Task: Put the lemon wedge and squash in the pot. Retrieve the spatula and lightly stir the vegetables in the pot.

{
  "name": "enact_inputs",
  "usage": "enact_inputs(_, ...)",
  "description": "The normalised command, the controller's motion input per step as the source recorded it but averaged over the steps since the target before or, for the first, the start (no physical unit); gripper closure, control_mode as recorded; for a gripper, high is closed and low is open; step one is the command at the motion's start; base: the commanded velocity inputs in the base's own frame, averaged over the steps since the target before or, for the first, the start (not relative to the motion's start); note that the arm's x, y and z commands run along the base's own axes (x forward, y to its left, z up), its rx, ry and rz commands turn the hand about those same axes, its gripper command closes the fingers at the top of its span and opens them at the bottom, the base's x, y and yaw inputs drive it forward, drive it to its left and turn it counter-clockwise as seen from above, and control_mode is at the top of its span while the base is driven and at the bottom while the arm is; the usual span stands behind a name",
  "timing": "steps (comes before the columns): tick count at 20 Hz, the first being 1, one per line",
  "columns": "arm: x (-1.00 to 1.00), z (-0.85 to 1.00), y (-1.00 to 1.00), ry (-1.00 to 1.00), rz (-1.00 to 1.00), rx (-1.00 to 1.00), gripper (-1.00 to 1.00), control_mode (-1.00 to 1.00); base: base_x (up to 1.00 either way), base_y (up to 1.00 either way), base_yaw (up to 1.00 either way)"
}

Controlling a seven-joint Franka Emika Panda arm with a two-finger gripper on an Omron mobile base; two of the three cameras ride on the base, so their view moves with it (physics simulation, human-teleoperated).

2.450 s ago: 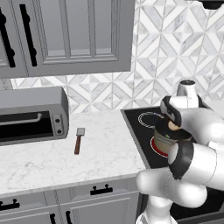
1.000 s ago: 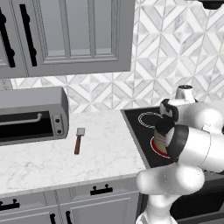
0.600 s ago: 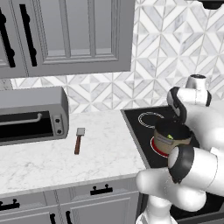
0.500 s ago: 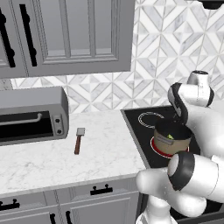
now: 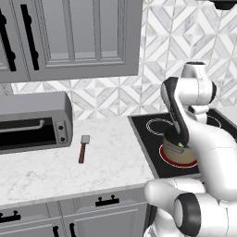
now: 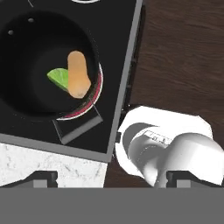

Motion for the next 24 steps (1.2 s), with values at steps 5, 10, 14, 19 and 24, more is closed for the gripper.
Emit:
enact_inputs(5,-0.24,0.02,0.99,0.11,0.37,0.0,-1.0,-1.0,0.0,0.0,0.0)
enact_inputs(10,-0.07,-0.21,0.83,0.09,0.71,0.0,-1.0,-1.0,0.0,0.0,0.0)
enact_inputs(14,0.0,-0.2,0.81,0.09,0.74,-0.02,-1.0,-1.0,0.0,0.0,0.0)
enact_inputs(19,0.04,-0.17,0.78,0.06,0.69,-0.06,-1.0,-1.0,0.0,0.0,0.0)
enact_inputs(24,0.27,-0.23,0.68,0.05,0.64,-0.1,-1.0,-1.0,0.0,0.0,0.0)
